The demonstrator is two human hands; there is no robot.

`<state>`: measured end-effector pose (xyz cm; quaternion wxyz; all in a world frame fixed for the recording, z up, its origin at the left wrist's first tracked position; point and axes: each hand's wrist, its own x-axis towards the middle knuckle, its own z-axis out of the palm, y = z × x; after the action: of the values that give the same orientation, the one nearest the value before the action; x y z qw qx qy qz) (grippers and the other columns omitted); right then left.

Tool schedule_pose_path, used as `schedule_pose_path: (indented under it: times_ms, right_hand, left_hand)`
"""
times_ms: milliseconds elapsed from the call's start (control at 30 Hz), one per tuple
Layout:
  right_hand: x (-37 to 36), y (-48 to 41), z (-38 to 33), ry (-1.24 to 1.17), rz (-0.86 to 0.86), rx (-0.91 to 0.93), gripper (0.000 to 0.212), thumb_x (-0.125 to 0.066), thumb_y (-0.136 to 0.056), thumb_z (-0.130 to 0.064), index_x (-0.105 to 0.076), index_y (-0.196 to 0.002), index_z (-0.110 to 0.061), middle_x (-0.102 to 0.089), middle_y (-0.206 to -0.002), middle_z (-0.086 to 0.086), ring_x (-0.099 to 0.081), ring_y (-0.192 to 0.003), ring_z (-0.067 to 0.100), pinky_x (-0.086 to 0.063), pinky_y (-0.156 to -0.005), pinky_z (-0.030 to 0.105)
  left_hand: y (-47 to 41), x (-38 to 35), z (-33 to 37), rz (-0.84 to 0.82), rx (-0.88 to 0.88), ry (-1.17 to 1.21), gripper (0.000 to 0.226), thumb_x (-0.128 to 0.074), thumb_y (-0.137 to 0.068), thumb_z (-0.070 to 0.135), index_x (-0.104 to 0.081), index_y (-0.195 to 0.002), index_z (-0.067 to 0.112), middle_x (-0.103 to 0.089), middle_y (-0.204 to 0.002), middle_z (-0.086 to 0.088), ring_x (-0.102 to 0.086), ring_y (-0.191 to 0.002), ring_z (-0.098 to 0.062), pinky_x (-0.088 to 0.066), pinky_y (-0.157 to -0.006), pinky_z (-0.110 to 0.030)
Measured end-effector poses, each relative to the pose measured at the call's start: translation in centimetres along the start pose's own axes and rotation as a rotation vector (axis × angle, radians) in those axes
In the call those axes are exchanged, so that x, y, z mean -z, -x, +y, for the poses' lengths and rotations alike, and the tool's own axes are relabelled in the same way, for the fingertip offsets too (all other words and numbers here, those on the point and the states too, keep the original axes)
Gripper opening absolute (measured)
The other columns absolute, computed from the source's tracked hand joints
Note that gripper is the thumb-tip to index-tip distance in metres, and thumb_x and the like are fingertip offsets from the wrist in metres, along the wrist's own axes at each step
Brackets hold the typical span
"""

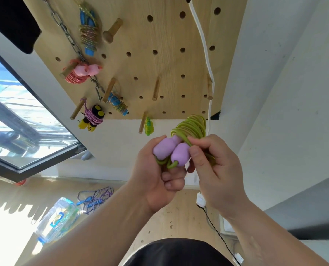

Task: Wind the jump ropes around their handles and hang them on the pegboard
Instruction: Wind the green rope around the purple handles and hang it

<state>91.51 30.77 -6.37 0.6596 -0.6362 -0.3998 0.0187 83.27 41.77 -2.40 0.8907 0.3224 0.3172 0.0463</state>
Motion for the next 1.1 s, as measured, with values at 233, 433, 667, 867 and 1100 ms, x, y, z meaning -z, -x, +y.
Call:
schedule_pose_path:
  times_ms: [233, 433, 667, 867, 1100]
  right_hand:
    - [2.4, -1.7, 0.1, 0.311, -0.181, 0.295, 0.037, -0.059, -0.094, -0.023, -0.064, -0.122, 0.000, -0.049, -0.092, -0.006, -0.045, -0.078, 0.005, -0.037, -0.072, 0.012]
    - [3.7, -1.9, 1.1, 0.440, -0.182, 0.453, 0.038, -0.079, -0.084, -0.025, -0.069, -0.110, 0.001, -0.049, -0.089, -0.006, -0.037, -0.077, 0.003, -0.034, -0.073, 0.006]
    - [3.1, -0.8, 0.0, 0.176, -0.105, 0.035, 0.022, -0.079, -0.083, -0.036, -0.073, -0.094, -0.018, -0.059, -0.069, -0.002, -0.051, -0.062, 0.013, -0.045, -0.056, 0.029]
    - [1.3, -0.7, -1.4, -0.006, -0.187, -0.381, 0.017, -0.071, -0.090, -0.038, -0.070, -0.098, -0.023, -0.067, -0.074, 0.005, -0.064, -0.064, 0.018, -0.055, -0.060, 0.035]
    - [1.0, 0.4, -0.2, 0.362, -0.303, -0.108, 0.023, -0.055, -0.101, -0.031, -0.071, -0.089, -0.021, -0.060, -0.074, -0.010, -0.057, -0.074, 0.013, -0.046, -0.064, 0.029]
  left_hand:
    - [1.4, 0.0, 1.1, -0.185, 0.143, 0.090, 0.042, -0.045, -0.096, 0.037, -0.060, -0.067, 0.010, -0.037, -0.056, 0.002, -0.028, -0.038, -0.004, -0.012, -0.040, -0.017]
    - [2.8, -0.3, 1.5, 0.003, -0.018, -0.468, 0.055, -0.037, -0.103, 0.041, -0.063, -0.072, 0.005, -0.049, -0.050, -0.015, -0.034, -0.035, -0.019, -0.020, -0.039, -0.018]
    - [0.6, 1.0, 2.6, 0.297, -0.798, -1.201, 0.052, -0.039, -0.092, 0.060, -0.064, -0.076, 0.017, -0.066, -0.068, -0.002, -0.058, -0.061, -0.015, -0.044, -0.063, -0.035]
    - [-0.3, 1.6, -0.5, -0.093, -0.703, -0.893, 0.046, -0.054, -0.098, 0.048, -0.056, -0.115, 0.006, -0.067, -0.089, -0.011, -0.065, -0.070, -0.022, -0.052, -0.058, -0.033]
    - [-0.3, 2.3, -0.8, 0.237, -0.439, -0.554, 0.046, -0.049, -0.102, 0.047, -0.064, -0.095, 0.004, -0.065, -0.076, -0.020, -0.060, -0.062, -0.029, -0.049, -0.049, -0.035]
